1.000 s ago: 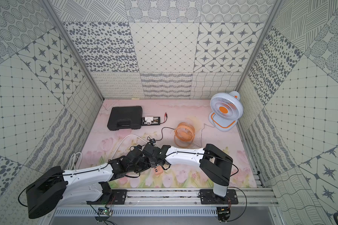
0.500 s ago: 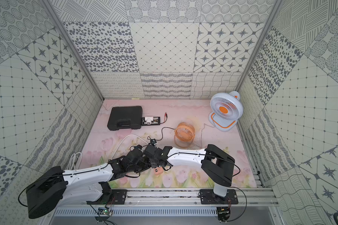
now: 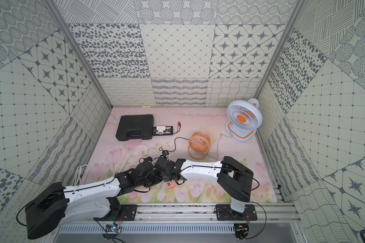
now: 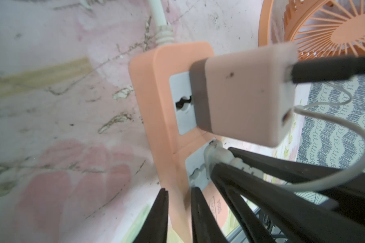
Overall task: Plug the desk fan into the power strip
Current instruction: Insert the plug into the socket.
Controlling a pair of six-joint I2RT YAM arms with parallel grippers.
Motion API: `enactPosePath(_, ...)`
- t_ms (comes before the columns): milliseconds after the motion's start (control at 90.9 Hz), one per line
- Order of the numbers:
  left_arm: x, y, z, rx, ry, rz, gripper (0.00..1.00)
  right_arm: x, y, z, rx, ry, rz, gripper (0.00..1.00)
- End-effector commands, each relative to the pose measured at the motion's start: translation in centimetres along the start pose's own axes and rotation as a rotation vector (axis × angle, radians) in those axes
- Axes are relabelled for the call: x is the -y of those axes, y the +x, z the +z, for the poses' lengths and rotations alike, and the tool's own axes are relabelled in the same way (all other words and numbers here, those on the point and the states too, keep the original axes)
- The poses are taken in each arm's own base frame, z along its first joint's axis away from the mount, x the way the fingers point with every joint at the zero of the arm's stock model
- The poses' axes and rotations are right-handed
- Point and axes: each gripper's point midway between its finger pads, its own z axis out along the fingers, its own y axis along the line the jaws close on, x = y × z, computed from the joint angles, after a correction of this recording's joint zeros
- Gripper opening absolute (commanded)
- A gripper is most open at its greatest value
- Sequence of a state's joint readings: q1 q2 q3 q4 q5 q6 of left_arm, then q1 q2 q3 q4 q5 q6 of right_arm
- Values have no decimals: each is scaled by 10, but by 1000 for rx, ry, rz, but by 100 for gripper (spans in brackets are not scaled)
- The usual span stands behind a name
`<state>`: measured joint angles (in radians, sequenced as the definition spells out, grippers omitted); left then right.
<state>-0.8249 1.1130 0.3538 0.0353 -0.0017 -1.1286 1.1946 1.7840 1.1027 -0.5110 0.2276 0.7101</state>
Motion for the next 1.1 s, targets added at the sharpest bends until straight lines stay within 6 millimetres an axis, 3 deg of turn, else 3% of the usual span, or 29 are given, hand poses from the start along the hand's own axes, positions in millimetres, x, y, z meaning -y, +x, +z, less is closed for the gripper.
enactPosePath(0,-5,-3,-7,7,-41,33,26,23,145,29,-502,66,-77,0)
enactPosePath(275,-11,5,3,-27,-45,13,25,26,141,15,-477,55,-79,0)
enactPosePath(605,-21,7,2,-25,-77,10,25,23,142,31,-497,85,-96,0)
enactPosePath(748,-21,6,0,-20,-75,13,25,21,132,28,-462,79,-87,2)
enactPosePath(814,-21,6,0,-18,-77,17,26,20,123,20,-427,68,-81,6)
enactPosePath(991,-26,8,2,-22,-92,18,26,13,86,-9,-273,25,-64,33)
enactPosePath(1090,-28,9,3,-28,-93,15,25,7,72,-26,-209,-12,-71,38)
